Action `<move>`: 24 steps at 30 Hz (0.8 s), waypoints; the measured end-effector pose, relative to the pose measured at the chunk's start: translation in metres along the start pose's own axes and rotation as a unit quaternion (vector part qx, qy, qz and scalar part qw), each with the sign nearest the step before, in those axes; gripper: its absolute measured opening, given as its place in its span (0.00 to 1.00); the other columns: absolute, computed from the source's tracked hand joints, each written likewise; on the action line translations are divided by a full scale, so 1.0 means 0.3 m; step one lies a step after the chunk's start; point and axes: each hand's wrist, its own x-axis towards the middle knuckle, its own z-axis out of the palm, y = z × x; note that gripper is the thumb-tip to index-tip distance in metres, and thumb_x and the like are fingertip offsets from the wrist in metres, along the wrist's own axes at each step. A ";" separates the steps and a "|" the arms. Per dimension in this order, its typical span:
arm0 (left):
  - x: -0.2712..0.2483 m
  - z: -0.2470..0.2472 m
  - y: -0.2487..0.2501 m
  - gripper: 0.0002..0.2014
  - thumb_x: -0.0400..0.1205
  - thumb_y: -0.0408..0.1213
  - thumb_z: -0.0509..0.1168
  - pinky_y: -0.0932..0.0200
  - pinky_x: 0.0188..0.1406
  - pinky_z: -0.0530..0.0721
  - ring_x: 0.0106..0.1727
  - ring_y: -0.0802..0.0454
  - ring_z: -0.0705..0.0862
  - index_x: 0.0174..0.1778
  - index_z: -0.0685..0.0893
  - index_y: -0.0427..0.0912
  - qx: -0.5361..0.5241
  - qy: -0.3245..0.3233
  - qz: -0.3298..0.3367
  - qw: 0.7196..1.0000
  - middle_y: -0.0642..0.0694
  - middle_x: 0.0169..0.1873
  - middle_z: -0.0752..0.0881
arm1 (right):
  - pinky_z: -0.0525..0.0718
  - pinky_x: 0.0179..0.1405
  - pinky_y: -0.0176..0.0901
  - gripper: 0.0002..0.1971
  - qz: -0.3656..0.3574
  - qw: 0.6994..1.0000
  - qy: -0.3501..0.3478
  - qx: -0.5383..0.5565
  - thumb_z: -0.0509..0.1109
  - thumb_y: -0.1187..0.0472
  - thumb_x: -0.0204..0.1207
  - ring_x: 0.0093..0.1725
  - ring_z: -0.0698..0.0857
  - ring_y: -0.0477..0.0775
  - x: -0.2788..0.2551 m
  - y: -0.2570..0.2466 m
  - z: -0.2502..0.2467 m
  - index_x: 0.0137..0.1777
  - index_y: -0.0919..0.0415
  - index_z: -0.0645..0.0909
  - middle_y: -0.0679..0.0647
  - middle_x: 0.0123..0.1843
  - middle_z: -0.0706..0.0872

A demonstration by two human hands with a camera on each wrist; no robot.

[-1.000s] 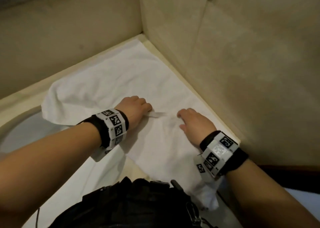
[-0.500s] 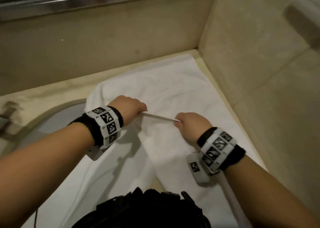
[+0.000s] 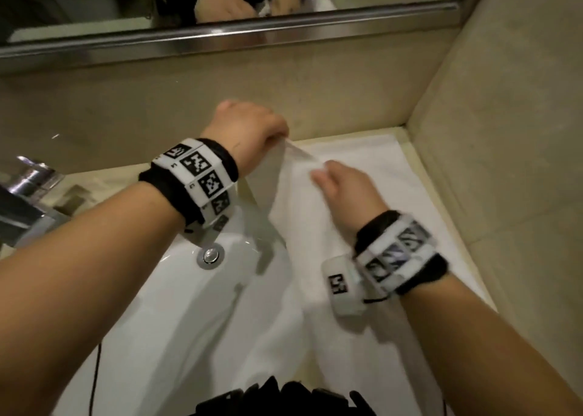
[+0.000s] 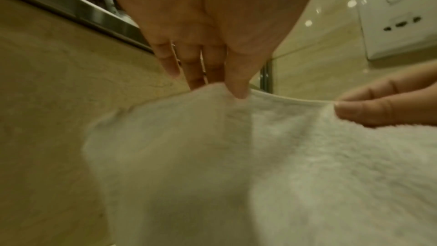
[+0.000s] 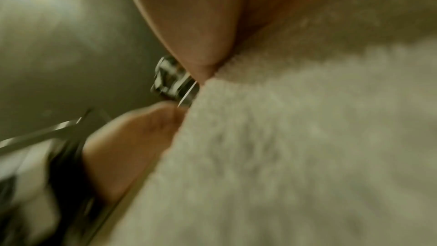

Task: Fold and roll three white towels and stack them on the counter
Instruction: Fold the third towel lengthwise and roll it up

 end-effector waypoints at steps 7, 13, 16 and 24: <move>0.041 0.201 0.038 0.22 0.80 0.42 0.63 0.52 0.66 0.71 0.66 0.40 0.75 0.69 0.71 0.41 -0.182 -0.099 -0.192 0.959 0.38 0.65 0.78 | 0.69 0.42 0.45 0.13 0.257 0.959 -0.004 -0.119 0.57 0.58 0.81 0.46 0.80 0.64 -0.025 0.384 -0.230 0.37 0.63 0.73 0.65 0.42 0.80; 0.073 0.363 0.070 0.21 0.78 0.53 0.63 0.59 0.49 0.72 0.52 0.45 0.79 0.61 0.76 0.43 -0.244 -0.172 -0.298 0.907 0.44 0.56 0.83 | 0.76 0.56 0.47 0.18 0.289 0.943 -0.056 -0.158 0.63 0.53 0.79 0.60 0.79 0.64 0.073 0.486 -0.194 0.64 0.63 0.72 0.62 0.62 0.81; 0.134 0.377 0.083 0.24 0.75 0.55 0.66 0.58 0.46 0.72 0.47 0.48 0.77 0.60 0.74 0.43 -0.257 -0.164 -0.320 0.897 0.49 0.48 0.80 | 0.74 0.50 0.45 0.19 0.266 0.951 -0.052 -0.146 0.61 0.49 0.79 0.58 0.80 0.63 0.181 0.480 -0.188 0.62 0.63 0.73 0.62 0.60 0.81; 0.202 0.404 0.055 0.21 0.78 0.50 0.64 0.47 0.57 0.84 0.46 0.42 0.86 0.61 0.75 0.41 -0.410 -0.089 -0.416 0.807 0.48 0.36 0.83 | 0.67 0.40 0.44 0.09 0.288 0.954 0.038 -0.076 0.55 0.61 0.80 0.44 0.77 0.62 0.255 0.519 -0.209 0.46 0.66 0.74 0.67 0.46 0.81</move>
